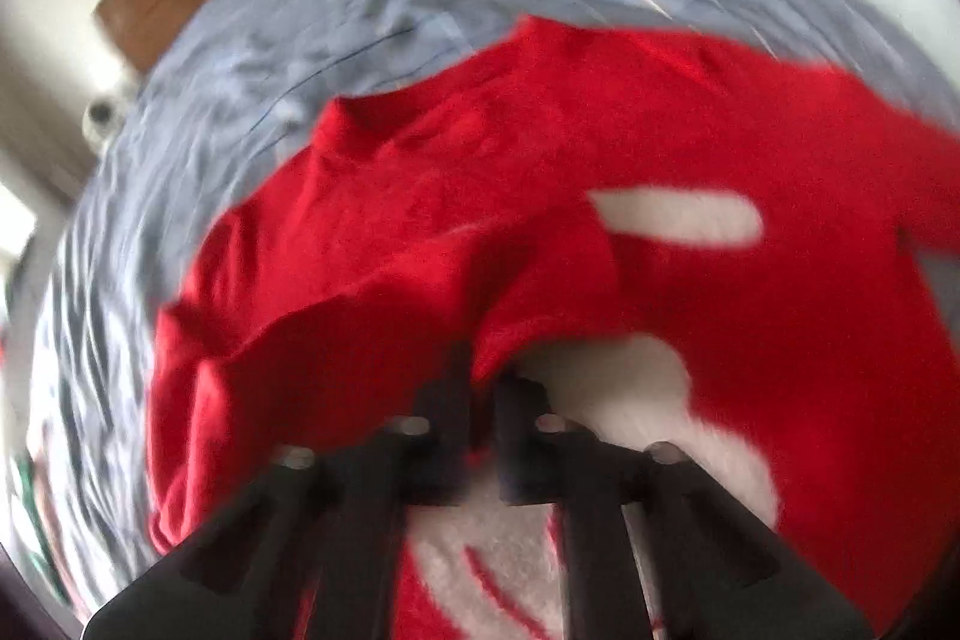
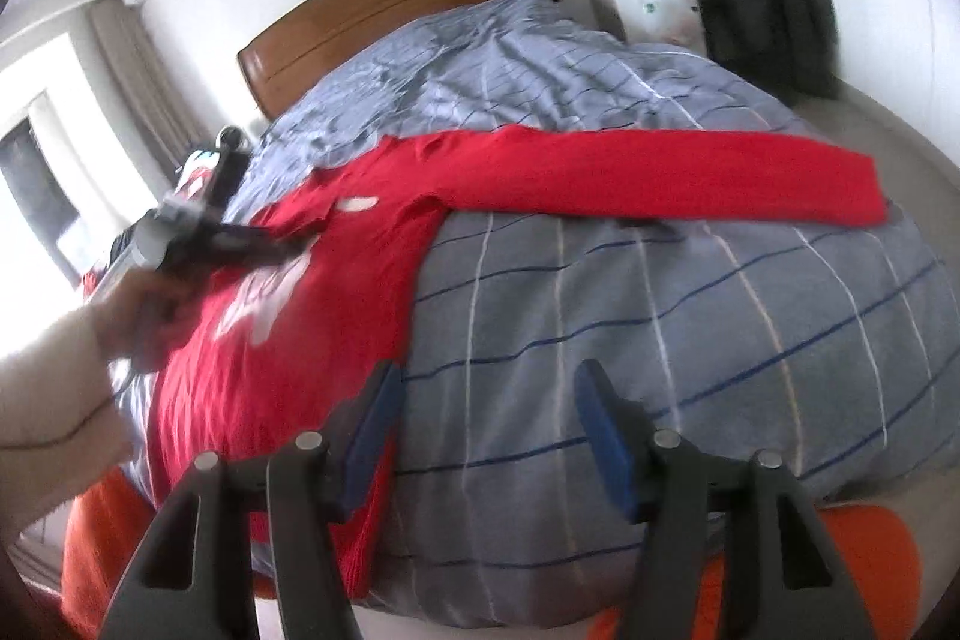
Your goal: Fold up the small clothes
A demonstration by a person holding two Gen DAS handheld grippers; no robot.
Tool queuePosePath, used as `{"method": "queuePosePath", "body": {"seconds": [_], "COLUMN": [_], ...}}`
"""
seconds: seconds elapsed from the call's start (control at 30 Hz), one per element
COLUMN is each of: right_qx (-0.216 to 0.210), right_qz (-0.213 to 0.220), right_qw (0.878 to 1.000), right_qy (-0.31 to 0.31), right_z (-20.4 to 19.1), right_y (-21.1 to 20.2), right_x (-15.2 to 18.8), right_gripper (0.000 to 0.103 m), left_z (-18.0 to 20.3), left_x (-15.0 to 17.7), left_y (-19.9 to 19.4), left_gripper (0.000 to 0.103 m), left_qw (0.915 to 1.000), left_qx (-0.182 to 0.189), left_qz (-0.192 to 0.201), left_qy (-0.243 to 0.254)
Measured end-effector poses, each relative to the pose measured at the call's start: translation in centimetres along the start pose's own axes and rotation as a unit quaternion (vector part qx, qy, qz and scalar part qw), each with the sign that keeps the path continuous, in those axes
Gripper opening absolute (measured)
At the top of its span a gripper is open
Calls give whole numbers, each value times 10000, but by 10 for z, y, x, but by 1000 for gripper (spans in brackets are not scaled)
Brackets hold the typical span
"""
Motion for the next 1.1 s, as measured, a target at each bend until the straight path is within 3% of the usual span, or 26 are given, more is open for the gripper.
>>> {"method": "queuePosePath", "body": {"seconds": [0.1,0.17,0.23,0.37,0.43,0.53,0.63,0.73,0.8,0.83,0.87,0.93,1.0,1.1], "right_qx": [-65,-116,-158,-189,-216,-237,-203,-150,-110,-89,-64,-61,-80,-84], "right_qz": [-26,-16,5,-19,-49,-114,-170,-270,-336,-358,-376,-398,-426,-472], "right_qw": [9999,9997,9996,9997,9997,9996,9996,9994,9992,9991,9990,9990,9990,9988], "right_qy": [124,212,245,147,116,89,-5,-143,-191,-202,-214,-194,-137,-82], "right_z": [4,6,7,3,1,-1,-7,-14,-17,-17,-17,-16,-15,-14], "right_y": [4,4,5,8,11,16,20,25,28,29,30,31,33,37], "right_x": [-2,-1,-2,-2,-2,-3,-3,0,1,2,3,3,3,3], "right_gripper": [60,60,60,60,60,60,60,60,60,60,60,60,60,60], "left_z": [-40,-89,-149,-270,-318,-357,-361,-361,-362,-364,-367,-373,-376,-376], "left_x": [5,17,39,101,142,198,235,259,270,276,283,291,291,279], "left_y": [-28,-53,-73,-81,-67,-38,-12,7,12,13,9,3,0,11], "left_gripper": [4,4,4,4,4,4,4,7,16,28,48,70,73,73], "left_qw": [9953,9862,9717,9267,8950,8473,8244,8101,8018,7995,7979,7945,7992,8163], "left_qx": [367,445,354,-241,-416,-326,-120,191,544,706,786,774,774,933], "left_qz": [385,674,890,926,648,276,40,-94,-47,43,128,387,510,380], "left_qy": [-813,-1448,-2159,-3634,-4393,-5293,-5658,-5860,-5950,-5964,-5975,-6010,-5939,-5687]}}
Point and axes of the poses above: each gripper's, at about its wrist camera, not at the fingertips, and y roughly the way its jaws point, z to its right, x to its underside, the point moved 4 cm from there along y, roughly the way its jaws point, and after that the axes turned 14 degrees about -z, right-handed, at the moved point
